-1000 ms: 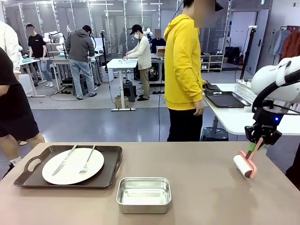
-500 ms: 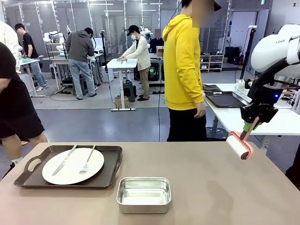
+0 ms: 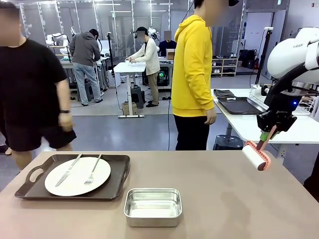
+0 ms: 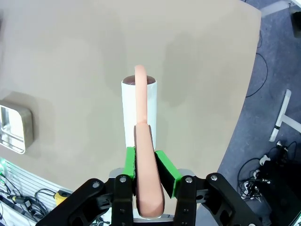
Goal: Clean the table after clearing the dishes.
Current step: When the left (or right) Handle tray is removed, use the left hand (or right hand) to clean the left (or right) side of the table with the Lint Roller, then place the Lint Roller back on top of the Airtight Container.
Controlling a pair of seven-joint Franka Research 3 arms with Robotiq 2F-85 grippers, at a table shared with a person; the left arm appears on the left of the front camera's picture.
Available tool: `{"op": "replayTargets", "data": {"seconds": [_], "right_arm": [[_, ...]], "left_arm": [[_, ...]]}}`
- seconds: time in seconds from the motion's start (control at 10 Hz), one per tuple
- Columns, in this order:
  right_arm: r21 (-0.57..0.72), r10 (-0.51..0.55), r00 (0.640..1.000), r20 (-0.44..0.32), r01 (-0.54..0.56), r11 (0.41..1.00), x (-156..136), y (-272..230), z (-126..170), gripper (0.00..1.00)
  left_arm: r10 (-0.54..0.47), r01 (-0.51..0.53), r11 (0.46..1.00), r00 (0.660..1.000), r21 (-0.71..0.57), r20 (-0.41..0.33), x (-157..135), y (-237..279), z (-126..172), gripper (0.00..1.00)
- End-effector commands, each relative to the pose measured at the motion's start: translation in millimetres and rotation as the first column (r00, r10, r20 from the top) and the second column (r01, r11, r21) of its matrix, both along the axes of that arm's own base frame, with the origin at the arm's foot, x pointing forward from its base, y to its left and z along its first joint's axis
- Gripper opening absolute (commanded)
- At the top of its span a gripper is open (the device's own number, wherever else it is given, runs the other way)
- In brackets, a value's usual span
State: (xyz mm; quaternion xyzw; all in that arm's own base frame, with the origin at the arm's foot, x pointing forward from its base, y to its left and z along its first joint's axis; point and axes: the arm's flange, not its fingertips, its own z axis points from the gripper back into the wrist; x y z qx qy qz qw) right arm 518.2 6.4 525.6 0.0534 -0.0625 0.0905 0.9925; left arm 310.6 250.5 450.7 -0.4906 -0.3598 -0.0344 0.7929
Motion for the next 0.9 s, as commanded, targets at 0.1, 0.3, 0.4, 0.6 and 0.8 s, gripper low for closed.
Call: {"op": "replayTargets", "data": {"seconds": [0.1, 0.3, 0.4, 0.6, 0.8], "right_arm": [[0.010, -0.003, 1.000, 0.006, 0.002, 1.000, 0.6, 1.8, 2.2, 0.23], [0.010, -0.003, 1.000, 0.006, 0.002, 1.000, 0.6, 1.8, 2.2, 0.23], [0.010, -0.003, 1.000, 0.006, 0.002, 1.000, 0.6, 1.8, 2.2, 0.23], [0.010, -0.003, 1.000, 0.006, 0.002, 1.000, 0.6, 1.8, 2.2, 0.23], [0.010, -0.003, 1.000, 0.006, 0.002, 1.000, 0.6, 1.8, 2.2, 0.23]], "left_arm": [[-0.003, 0.003, 1.000, 1.000, -0.009, 0.015, -2.1, 1.0, 1.6, 1.00], [-0.003, 0.003, 1.000, 1.000, -0.009, 0.015, -2.1, 1.0, 1.6, 1.00], [-0.003, 0.003, 1.000, 1.000, -0.009, 0.015, -2.1, 1.0, 1.6, 1.00], [-0.003, 0.003, 1.000, 1.000, -0.009, 0.015, -2.1, 1.0, 1.6, 1.00], [-0.003, 0.003, 1.000, 1.000, -0.009, 0.015, -2.1, 1.0, 1.6, 1.00]]}}
